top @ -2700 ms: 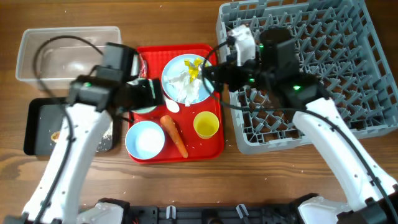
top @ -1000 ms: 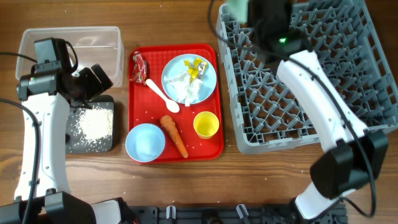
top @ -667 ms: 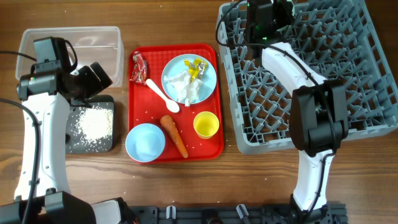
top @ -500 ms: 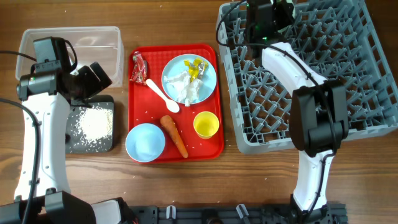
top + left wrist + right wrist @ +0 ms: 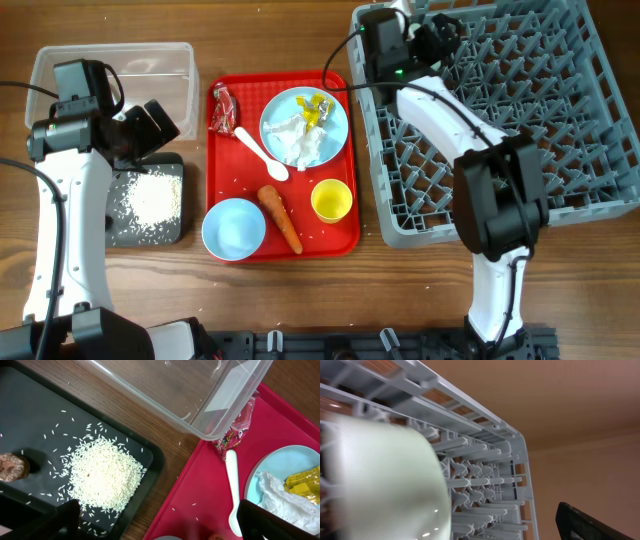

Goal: Sort waste into correct bins and load items into the dishwasher rack
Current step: 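Grasp the mint-green bowl with the right gripper and place it in the rack, then grasp the light-blue bowl with the right gripper and lift it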

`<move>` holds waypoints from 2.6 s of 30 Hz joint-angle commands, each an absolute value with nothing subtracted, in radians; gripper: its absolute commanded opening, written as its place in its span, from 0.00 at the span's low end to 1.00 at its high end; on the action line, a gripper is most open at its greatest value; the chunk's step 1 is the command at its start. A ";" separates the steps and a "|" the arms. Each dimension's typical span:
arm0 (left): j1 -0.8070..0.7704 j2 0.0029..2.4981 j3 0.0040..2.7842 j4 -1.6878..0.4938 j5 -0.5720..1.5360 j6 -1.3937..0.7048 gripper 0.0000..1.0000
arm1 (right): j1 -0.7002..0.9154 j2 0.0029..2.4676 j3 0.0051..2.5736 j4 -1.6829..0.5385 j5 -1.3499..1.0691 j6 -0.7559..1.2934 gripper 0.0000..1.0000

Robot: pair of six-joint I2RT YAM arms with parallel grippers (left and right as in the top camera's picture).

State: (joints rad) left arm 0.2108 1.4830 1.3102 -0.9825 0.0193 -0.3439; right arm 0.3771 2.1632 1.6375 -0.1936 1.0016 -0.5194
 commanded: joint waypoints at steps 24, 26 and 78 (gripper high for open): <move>0.354 1.488 1.322 -0.999 0.010 -0.348 1.00 | 0.856 2.017 1.549 -0.762 -0.552 0.146 0.61; 0.354 1.488 1.322 -0.999 0.010 -0.349 1.00 | 0.850 2.065 1.584 -0.787 -0.577 0.146 0.60; 0.354 1.488 1.322 -0.968 0.002 -0.348 1.00 | 0.071 2.151 1.844 -0.294 0.979 -0.367 0.04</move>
State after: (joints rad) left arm 0.3492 1.4849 1.3102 -0.9707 0.0147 -0.3439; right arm 0.0647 2.0960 1.8351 -0.3260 0.9146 -0.2604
